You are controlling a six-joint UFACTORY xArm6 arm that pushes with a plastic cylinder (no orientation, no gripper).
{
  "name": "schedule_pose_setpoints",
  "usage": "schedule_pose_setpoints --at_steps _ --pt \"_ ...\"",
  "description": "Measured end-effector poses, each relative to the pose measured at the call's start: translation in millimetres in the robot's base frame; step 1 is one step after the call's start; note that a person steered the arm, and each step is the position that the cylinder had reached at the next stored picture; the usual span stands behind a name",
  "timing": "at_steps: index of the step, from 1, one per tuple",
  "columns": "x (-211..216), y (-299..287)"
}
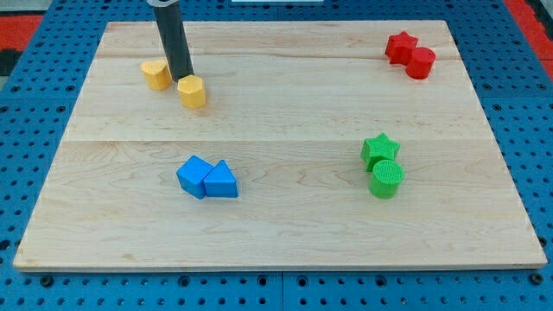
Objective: Slide yellow hexagon above the green star
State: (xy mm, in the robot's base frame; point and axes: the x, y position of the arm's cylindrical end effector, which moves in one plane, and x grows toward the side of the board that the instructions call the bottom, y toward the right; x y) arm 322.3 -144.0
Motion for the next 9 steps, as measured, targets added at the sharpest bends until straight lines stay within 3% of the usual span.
schedule_pose_setpoints --at_steps 6,9 --pt "24 -31" --pt "24 18"
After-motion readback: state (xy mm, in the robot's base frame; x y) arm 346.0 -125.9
